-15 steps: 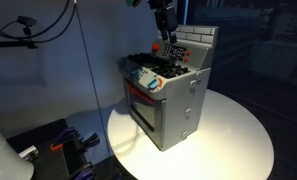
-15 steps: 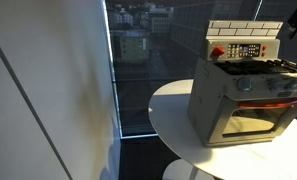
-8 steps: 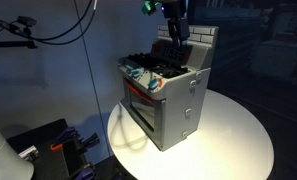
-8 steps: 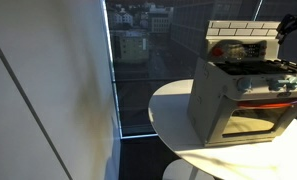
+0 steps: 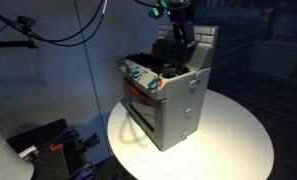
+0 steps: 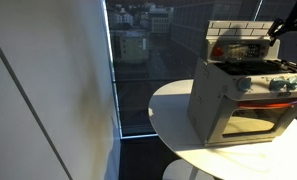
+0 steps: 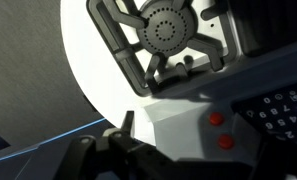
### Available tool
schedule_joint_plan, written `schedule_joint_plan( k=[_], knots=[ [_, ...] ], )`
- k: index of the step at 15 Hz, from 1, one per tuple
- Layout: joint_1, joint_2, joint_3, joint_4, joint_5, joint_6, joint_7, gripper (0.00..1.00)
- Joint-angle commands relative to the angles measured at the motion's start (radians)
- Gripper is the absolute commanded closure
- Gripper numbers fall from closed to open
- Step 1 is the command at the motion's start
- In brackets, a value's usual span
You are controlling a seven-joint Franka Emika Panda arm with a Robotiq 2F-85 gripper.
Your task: Press the top orange button on the microwave oven controlling panel of the stove
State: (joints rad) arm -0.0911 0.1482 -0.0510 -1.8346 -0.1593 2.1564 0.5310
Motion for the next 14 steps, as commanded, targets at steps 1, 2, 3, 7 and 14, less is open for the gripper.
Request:
schedule_joint_plan(
  k=[1, 2, 3, 7, 14],
  knots=[
    [0.021, 0.021, -0.025, 0.044, 0.014, -0.009, 0.015, 0.00],
    [0.023, 0.022, -0.028, 0.044, 0.013, -0.005, 0.016, 0.00],
    [0.024, 0.025, -0.031, 0.047, 0.013, -0.006, 0.017, 0.00],
    [0.026, 0.035, -0.040, 0.055, 0.014, -0.010, 0.021, 0.00],
    [0.025, 0.068, -0.053, 0.078, 0.021, -0.007, 0.032, 0.00]
  ],
)
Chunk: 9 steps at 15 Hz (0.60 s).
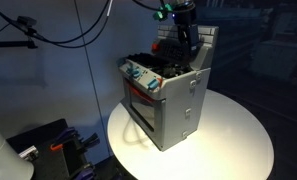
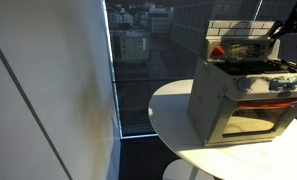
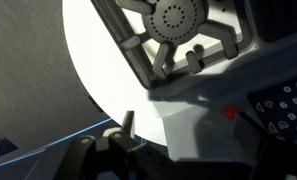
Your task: Press the top orange button on the microwave oven controlling panel of the stove
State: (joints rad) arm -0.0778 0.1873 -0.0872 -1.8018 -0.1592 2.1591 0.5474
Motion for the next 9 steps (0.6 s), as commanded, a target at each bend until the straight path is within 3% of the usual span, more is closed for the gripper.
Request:
schedule_joint_plan(
  k=[1, 9],
  knots=[
    [0.012, 0.033, -0.018, 0.048, 0.022, -0.009, 0.016, 0.00],
    [0.016, 0.055, -0.018, 0.065, 0.040, 0.004, 0.013, 0.00]
  ],
)
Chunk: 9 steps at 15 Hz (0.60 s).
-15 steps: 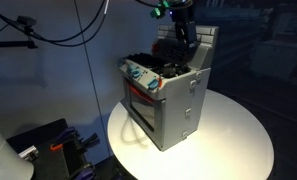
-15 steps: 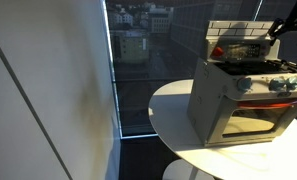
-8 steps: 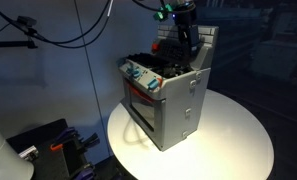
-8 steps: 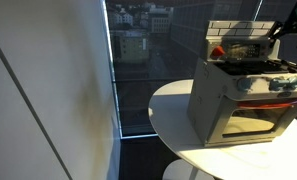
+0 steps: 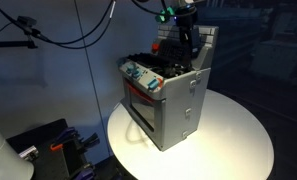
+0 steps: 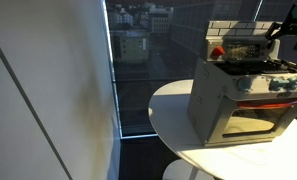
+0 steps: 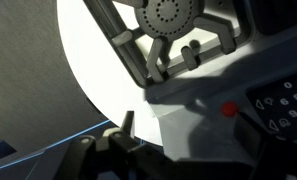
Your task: Press the top orange button on the microwave oven controlling panel of the stove
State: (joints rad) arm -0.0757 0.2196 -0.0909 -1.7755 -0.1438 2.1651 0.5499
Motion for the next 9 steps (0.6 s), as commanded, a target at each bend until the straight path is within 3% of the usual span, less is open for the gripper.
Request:
schedule_joint_plan(
  k=[1, 9],
  knots=[
    [0.014, 0.024, -0.014, 0.039, 0.027, 0.001, 0.010, 0.00],
    [0.015, 0.040, -0.016, 0.055, 0.032, 0.004, 0.011, 0.00]
  ],
)
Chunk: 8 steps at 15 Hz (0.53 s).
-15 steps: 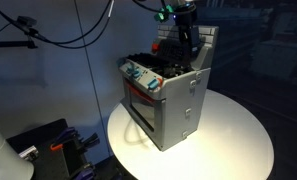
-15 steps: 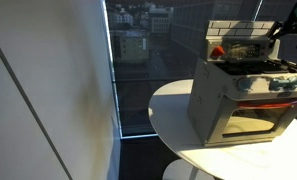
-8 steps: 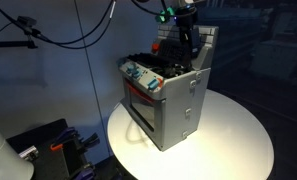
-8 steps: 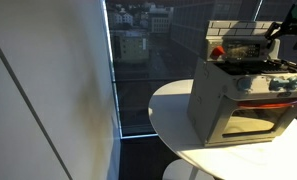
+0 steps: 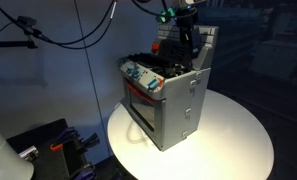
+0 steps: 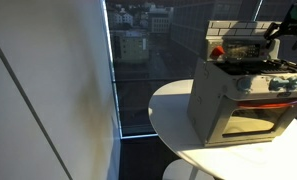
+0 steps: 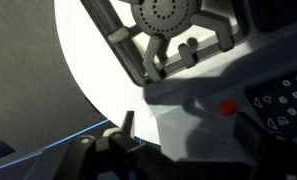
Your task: Press the top orange button on the microwave oven controlling panel of the stove
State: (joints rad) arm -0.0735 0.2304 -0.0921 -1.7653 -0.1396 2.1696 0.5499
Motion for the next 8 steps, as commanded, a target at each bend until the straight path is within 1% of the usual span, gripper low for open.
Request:
schedule_joint_plan(
  k=[1, 8],
  knots=[
    [0.013, 0.032, -0.014, 0.047, 0.030, -0.001, 0.011, 0.00],
    [0.014, 0.045, -0.014, 0.061, 0.054, 0.003, 0.008, 0.00]
  ],
)
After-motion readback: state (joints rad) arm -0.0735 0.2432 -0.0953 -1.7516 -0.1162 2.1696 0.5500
